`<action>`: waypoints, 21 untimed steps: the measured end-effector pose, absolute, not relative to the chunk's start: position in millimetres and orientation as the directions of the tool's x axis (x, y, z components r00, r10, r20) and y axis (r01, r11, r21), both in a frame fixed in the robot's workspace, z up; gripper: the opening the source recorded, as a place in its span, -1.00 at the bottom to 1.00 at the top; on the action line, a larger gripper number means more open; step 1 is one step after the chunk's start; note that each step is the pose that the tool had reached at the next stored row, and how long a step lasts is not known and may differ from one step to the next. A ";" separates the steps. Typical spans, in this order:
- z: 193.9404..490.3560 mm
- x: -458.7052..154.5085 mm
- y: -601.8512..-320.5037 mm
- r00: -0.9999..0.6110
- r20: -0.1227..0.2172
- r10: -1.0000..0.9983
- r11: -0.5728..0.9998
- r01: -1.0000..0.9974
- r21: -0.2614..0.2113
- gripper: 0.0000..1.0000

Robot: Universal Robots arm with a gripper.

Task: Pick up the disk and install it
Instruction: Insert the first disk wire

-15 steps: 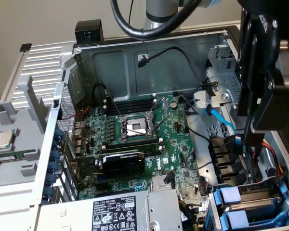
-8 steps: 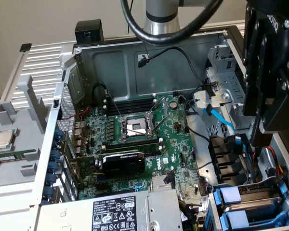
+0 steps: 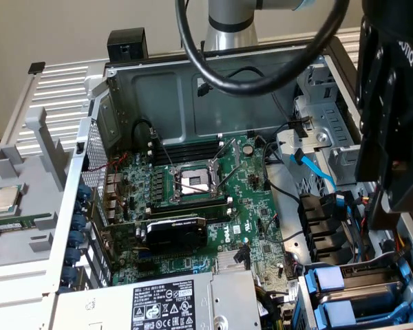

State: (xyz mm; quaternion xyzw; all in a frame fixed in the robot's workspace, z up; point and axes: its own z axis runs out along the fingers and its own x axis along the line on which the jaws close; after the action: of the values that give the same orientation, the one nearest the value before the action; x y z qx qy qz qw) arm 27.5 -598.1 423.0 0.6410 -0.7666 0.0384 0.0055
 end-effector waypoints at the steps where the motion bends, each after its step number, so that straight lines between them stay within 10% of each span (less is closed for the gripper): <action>1: 422.8 27.6 -598.7 -0.175 0.056 -0.983 0.172 -0.984 -0.052 -0.02; 21: 421.6 32.3 -599.0 0.018 -0.006 -1.000 -0.017 -0.998 -0.059 -0.02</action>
State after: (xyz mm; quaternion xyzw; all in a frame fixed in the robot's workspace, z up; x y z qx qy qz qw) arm 32.3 -599.0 421.6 0.7129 -0.7006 0.0184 -0.0231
